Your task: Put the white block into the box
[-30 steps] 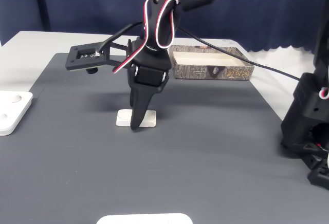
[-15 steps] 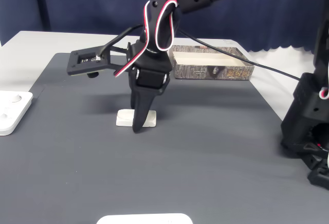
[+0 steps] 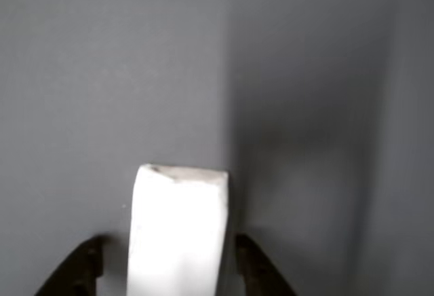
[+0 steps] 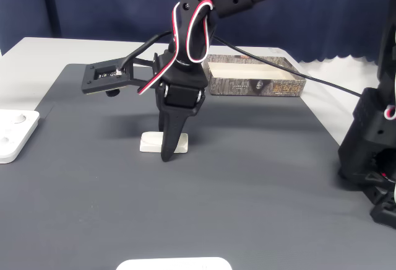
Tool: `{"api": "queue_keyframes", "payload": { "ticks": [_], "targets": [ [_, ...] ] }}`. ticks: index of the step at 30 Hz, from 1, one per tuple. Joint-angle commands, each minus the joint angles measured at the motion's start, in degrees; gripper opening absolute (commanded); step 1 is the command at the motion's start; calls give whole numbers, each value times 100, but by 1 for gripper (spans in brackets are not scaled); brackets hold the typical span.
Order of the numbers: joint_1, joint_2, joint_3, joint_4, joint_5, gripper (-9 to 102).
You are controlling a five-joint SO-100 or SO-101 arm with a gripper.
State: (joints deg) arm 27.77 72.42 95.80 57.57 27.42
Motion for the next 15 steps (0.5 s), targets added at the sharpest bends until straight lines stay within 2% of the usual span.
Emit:
{"api": "queue_keyframes", "payload": {
  "ticks": [1, 15],
  "targets": [
    [9, 62, -97, 44, 0, 25],
    [0, 62, -79, 79, -105, 15]
  ]
}}
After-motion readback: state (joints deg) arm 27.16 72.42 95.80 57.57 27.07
